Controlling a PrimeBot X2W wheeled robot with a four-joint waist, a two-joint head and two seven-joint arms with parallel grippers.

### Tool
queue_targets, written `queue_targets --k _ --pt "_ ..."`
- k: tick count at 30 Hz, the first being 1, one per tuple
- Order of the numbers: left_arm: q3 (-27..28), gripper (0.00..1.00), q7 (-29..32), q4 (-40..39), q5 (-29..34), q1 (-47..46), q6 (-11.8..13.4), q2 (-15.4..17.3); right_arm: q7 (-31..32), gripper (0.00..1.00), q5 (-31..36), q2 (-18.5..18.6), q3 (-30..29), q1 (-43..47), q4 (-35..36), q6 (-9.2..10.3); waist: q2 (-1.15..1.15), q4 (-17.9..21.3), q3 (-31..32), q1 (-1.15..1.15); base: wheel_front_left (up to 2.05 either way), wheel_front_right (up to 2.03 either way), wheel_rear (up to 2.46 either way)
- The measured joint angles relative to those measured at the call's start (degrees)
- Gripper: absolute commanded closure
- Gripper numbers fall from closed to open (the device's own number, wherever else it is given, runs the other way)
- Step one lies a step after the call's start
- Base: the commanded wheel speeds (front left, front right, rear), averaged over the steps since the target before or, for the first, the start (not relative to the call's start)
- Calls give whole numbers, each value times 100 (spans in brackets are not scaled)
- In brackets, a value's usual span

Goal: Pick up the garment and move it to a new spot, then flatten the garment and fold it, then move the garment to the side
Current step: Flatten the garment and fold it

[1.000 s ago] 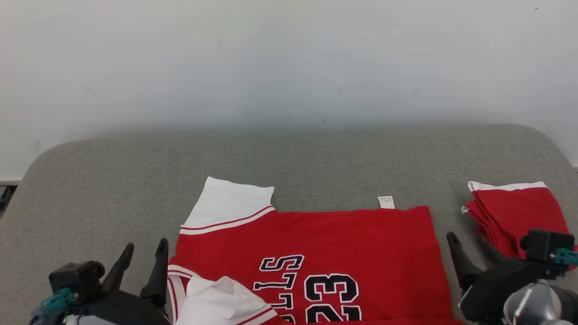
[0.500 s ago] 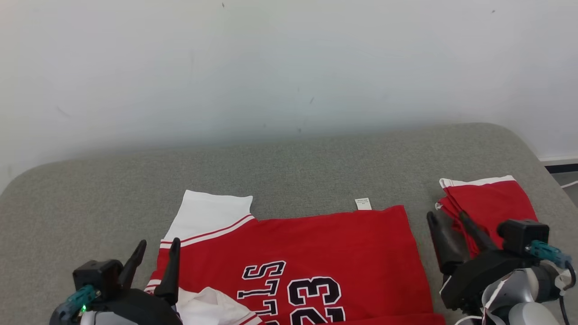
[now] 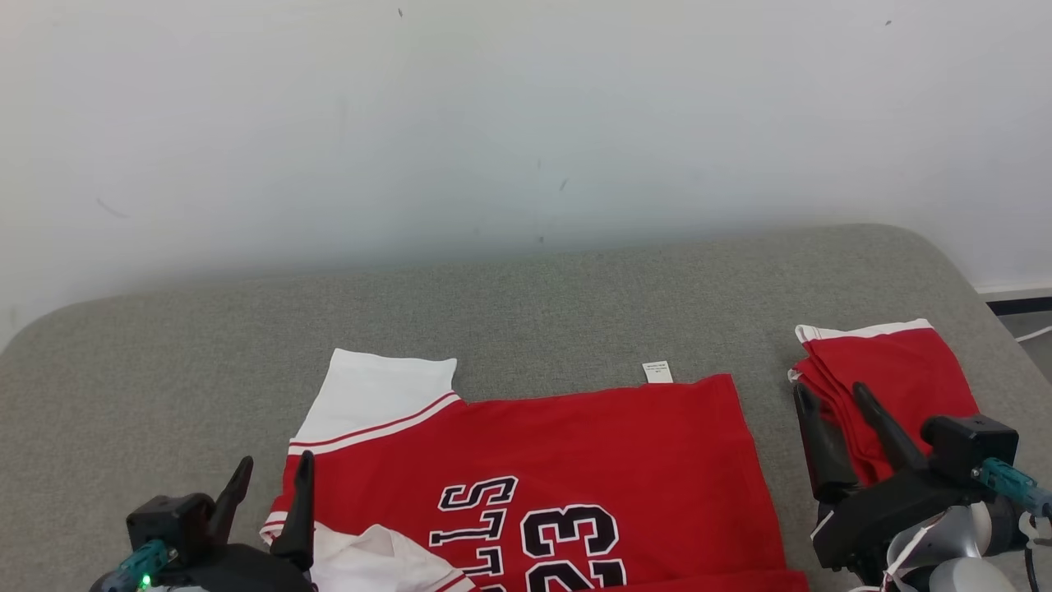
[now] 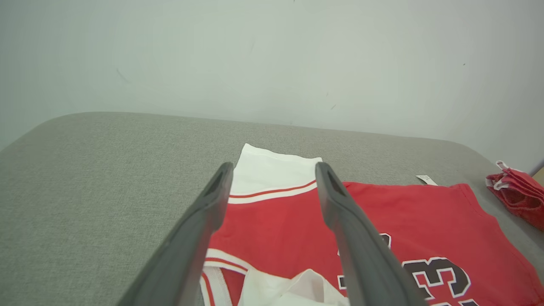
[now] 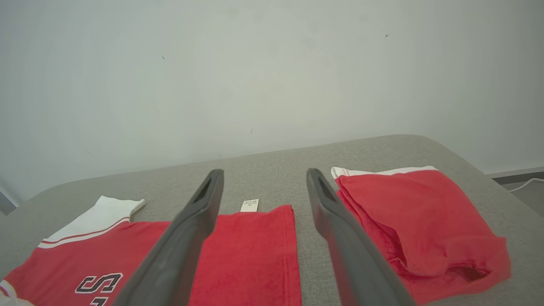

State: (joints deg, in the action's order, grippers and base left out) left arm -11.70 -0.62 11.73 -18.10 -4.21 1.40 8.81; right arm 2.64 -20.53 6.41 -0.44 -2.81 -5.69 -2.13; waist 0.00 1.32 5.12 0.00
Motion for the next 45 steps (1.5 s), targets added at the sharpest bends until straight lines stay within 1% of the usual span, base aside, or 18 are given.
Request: queue_targets --k 4,10,23,27,30,32,36,41,45 --pt "-15 0 -26 77 2 21 -46 8 -129 0 13 -7 30 -2 -101 -59 0 -9 -4 0 0 0 0" --pt "-22 0 -101 183 2 24 -47 5 -281 0 13 -22 67 -3 -205 -121 0 -18 -5 0 0 0 0" --pt "-100 0 -203 243 37 38 -93 2 -467 0 12 -57 113 3 -353 -151 0 -37 -51 0 0 0 0" --pt "-152 0 -202 241 43 38 -141 -4 -454 0 11 -59 186 -6 -381 -192 0 -56 -139 0 0 0 0" --pt "-158 0 -191 245 43 37 -143 7 -338 0 -40 -91 211 -17 -415 -192 0 -63 -230 0 0 0 0" --pt "-225 0 -23 313 46 29 -196 23 -92 0 -174 -125 214 -64 -542 -188 0 -67 -350 0 0 0 0" --pt "-312 0 342 394 62 -154 -192 14 383 0 -212 -144 316 -263 -587 -87 0 -77 -566 0 0 0 0" --pt "-319 0 835 452 59 -1121 -190 -55 1034 0 -202 -130 332 -972 -704 165 0 -98 -915 1 0 0 0" --pt "-322 0 1268 659 47 -1905 -191 -168 1580 0 -149 -74 390 -1553 -753 280 1 -115 -1224 1 0 0 0"
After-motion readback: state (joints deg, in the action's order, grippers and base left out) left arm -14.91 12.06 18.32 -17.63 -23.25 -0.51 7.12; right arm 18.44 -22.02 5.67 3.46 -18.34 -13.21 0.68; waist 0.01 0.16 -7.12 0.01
